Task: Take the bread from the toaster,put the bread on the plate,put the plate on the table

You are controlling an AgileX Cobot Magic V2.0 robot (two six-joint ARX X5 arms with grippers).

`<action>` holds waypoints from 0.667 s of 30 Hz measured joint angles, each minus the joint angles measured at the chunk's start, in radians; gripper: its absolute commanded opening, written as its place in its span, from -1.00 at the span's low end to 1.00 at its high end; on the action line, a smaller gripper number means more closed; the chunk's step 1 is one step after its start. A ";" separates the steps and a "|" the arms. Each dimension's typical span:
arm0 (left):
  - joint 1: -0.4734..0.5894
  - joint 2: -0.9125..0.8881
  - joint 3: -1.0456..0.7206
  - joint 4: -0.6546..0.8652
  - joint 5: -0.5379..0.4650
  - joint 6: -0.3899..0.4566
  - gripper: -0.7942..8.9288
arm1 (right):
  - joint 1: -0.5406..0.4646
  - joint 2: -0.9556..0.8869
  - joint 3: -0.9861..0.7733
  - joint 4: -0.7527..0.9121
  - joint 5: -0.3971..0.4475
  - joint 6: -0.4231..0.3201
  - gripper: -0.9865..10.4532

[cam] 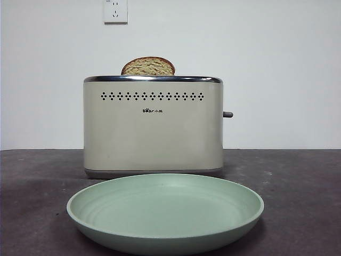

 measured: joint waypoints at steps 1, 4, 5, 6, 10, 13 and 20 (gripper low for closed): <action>-0.001 0.000 0.001 -0.002 0.000 0.000 -0.53 | 0.005 0.000 0.000 0.000 0.000 -0.005 -0.70; 0.000 0.000 0.003 -0.003 0.000 0.000 -0.08 | 0.011 0.000 0.000 0.000 0.000 -0.009 -0.26; 0.000 0.000 0.003 -0.003 0.000 0.000 0.01 | 0.013 0.000 0.000 0.000 0.000 -0.008 -0.17; 0.000 0.000 0.004 -0.002 0.000 0.000 0.04 | 0.013 0.000 0.000 0.000 0.000 -0.005 -0.15; 0.000 0.003 0.005 0.023 0.000 0.001 0.04 | 0.016 0.002 0.000 0.000 0.000 0.011 -0.15; -0.003 0.024 0.015 0.055 0.000 0.008 0.04 | 0.022 0.003 0.000 0.000 0.001 0.013 -0.15; -0.039 0.159 0.104 0.159 -0.004 0.034 0.04 | 0.039 0.003 0.000 0.000 0.001 0.015 -0.15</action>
